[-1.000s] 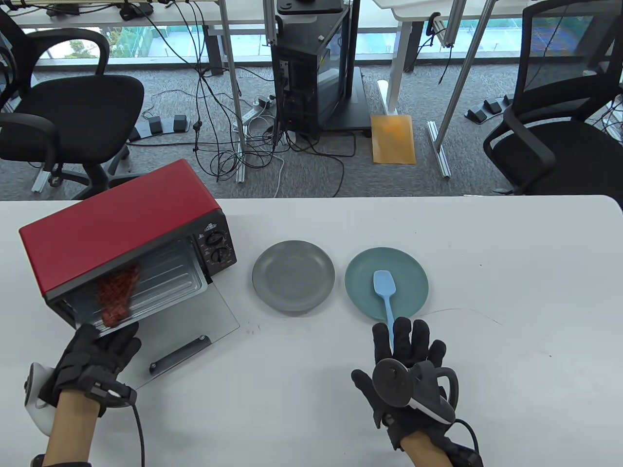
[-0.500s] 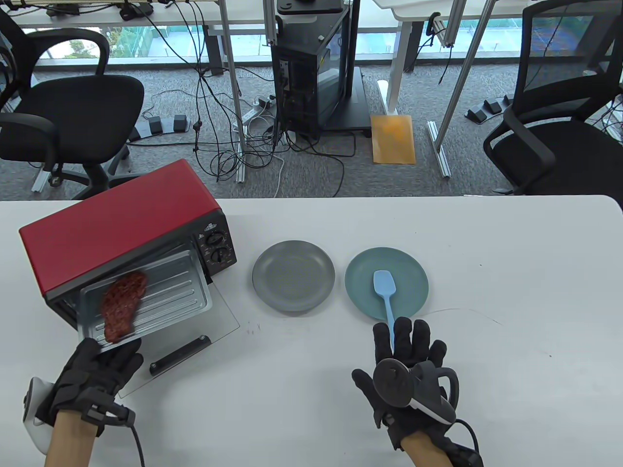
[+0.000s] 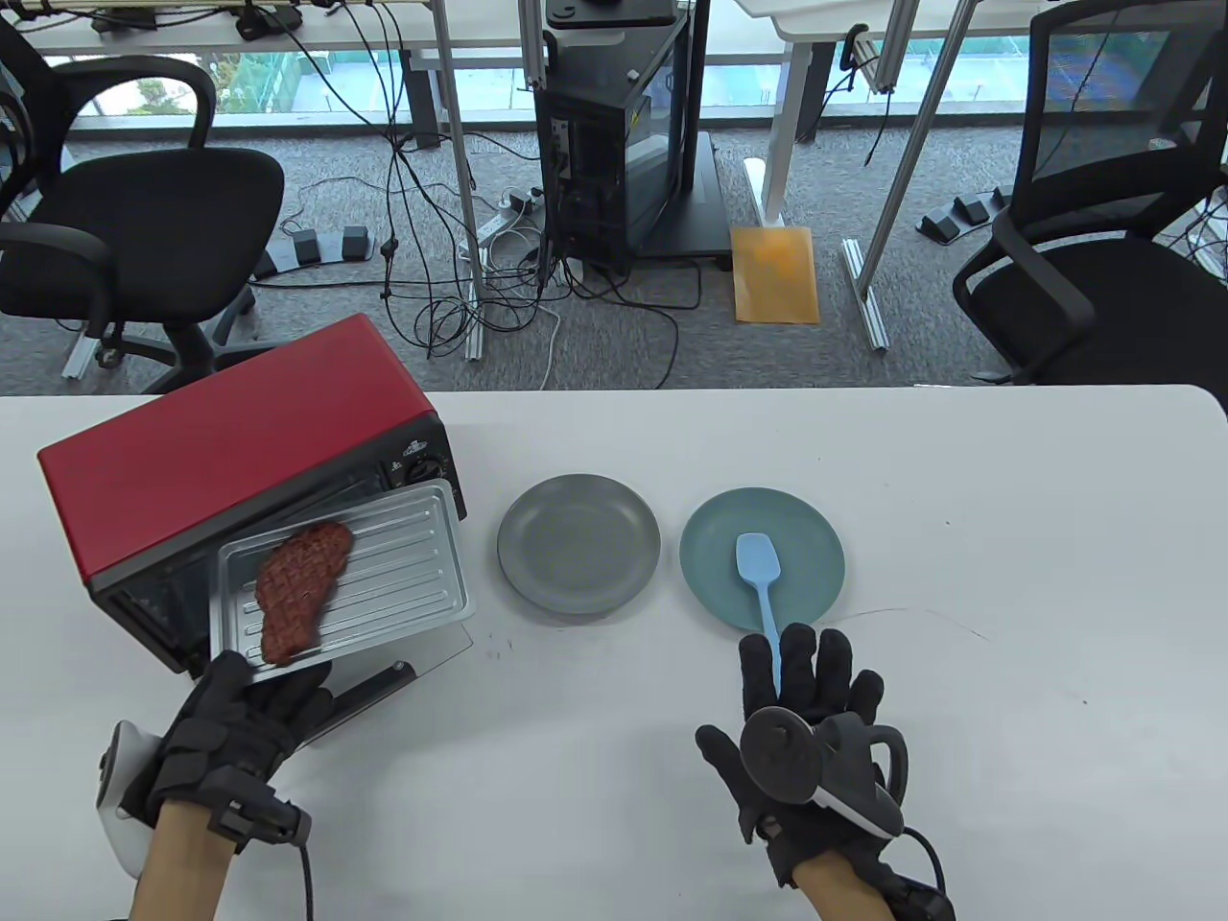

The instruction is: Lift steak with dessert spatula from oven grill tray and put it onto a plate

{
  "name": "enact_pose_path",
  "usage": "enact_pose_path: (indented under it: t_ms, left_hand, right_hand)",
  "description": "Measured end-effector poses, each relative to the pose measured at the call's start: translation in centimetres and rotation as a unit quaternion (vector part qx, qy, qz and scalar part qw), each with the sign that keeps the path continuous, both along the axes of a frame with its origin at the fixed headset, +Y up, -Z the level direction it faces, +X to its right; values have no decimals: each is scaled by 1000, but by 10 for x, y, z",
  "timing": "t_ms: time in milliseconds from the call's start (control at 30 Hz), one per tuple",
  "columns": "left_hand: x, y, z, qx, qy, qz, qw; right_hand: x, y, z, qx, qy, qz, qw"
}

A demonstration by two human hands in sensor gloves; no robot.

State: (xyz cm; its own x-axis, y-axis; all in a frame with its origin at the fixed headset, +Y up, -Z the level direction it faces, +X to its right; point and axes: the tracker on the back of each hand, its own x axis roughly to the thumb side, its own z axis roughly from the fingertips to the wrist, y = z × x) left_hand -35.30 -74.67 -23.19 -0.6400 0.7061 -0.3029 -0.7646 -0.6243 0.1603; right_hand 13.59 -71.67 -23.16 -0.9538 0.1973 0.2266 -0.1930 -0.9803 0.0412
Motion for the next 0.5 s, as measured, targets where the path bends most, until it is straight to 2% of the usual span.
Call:
enact_pose_path:
  t_ms: [500]
  left_hand:
    - [73,-13,-15,3,-82,15,997]
  right_hand:
    - [2,3,1,13,3,-15,1000]
